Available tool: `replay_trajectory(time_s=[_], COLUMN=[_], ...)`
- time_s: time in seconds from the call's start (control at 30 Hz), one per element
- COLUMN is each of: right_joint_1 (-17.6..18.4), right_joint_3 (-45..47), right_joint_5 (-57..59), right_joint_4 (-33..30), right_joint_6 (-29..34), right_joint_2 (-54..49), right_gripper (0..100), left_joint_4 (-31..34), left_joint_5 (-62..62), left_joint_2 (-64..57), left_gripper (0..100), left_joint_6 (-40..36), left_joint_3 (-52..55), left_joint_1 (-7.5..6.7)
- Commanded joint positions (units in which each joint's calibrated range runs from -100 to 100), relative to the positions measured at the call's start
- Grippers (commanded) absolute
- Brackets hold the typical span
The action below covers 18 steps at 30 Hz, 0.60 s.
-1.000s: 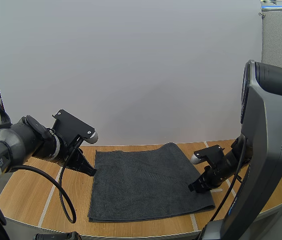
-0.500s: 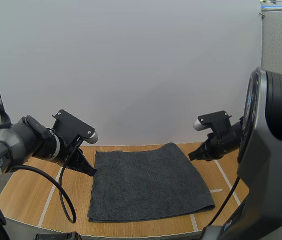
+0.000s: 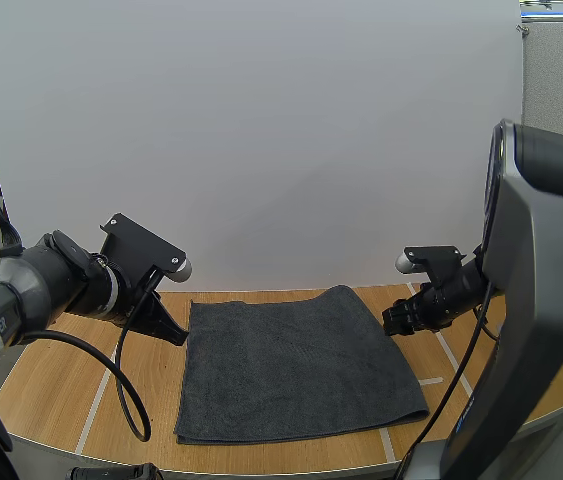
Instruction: Fold the towel
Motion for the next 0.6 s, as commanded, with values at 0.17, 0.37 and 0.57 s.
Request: replay_trajectory(time_s=[0.17,0.37,0.57], right_joint_1=[0.0,4.3,10.2], right_joint_3=[-18.1,-20.5,-20.5], right_joint_5=[25.0,22.8,8.5], right_joint_4=[12.2,13.1,12.4], right_joint_6=[-4.8,-6.1,-6.1], right_joint_2=[16.9,18.3,21.4], right_gripper=[52,0,0], left_joint_4=[1.3,1.3,1.3], left_joint_5=[-4.5,-4.0,-4.0], left_joint_2=[-0.5,-0.5,-0.5], left_gripper=[0,0,0], left_joint_6=[-0.7,-0.7,-0.7], left_joint_3=[0.1,0.1,0.1], left_joint_1=[-0.08,-0.08,-0.08])
